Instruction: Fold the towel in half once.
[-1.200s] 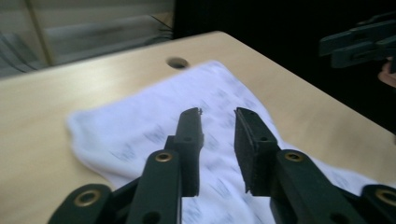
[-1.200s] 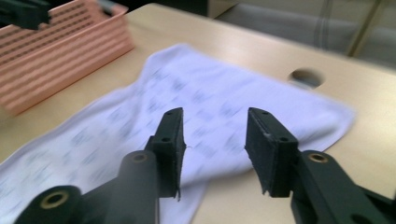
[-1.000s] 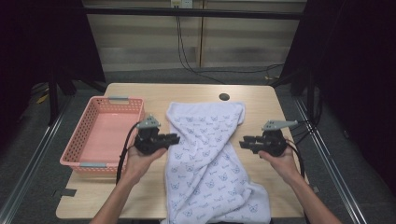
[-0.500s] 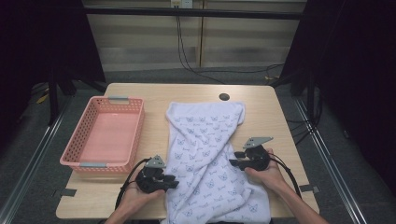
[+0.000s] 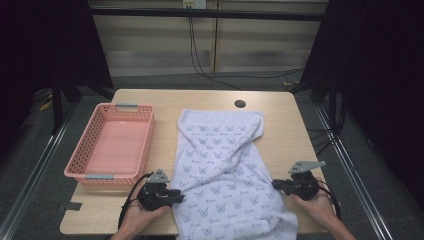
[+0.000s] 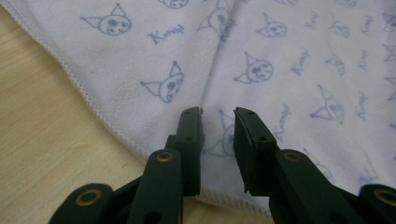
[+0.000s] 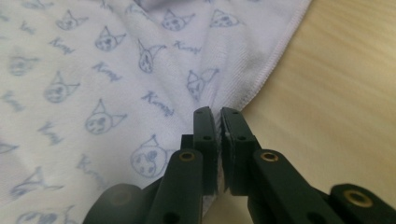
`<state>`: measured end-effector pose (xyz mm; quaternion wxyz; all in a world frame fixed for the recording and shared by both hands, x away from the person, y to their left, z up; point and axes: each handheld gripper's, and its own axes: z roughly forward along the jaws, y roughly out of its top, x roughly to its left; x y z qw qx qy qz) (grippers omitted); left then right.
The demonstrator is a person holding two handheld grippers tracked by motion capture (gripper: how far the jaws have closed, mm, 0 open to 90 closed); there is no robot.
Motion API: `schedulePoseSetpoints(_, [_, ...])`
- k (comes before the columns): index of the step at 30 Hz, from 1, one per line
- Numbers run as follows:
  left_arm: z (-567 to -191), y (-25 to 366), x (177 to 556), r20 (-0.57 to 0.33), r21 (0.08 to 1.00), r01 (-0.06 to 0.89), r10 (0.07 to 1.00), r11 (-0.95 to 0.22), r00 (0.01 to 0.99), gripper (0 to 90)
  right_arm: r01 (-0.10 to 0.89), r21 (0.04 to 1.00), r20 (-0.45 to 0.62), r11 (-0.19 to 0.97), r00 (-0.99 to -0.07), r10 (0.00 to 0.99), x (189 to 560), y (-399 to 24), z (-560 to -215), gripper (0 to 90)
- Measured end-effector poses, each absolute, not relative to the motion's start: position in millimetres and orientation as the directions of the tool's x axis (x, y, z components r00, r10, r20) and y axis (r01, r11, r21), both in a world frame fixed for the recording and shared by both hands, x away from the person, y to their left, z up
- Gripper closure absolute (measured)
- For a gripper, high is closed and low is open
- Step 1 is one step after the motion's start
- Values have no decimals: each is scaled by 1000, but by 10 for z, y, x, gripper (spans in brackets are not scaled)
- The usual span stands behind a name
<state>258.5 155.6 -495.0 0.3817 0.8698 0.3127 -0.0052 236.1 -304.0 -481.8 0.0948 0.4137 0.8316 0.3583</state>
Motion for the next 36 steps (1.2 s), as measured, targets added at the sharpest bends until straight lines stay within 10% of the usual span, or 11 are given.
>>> schedulePoseSetpoints(12, [-4889, 1670, 2403, -251, 651, 533, 510, -540, 823, 695, 615, 703, 201, 357, -653, 730, 1770, -3147, -4650, 730])
schedulePoseSetpoints(26, [-4944, 1433, 2956, -288, 679, 588, 576, -441, 765, 647, 588, 711, 143, 385, -657, 740, 2640, -2896, -4796, 439])
schedulePoseSetpoints(36, [-5000, 1348, 3136, -241, 699, 567, 604, -435, 760, 564, 575, 667, 49, 473, -667, 743, 2946, -2663, -4979, 546])
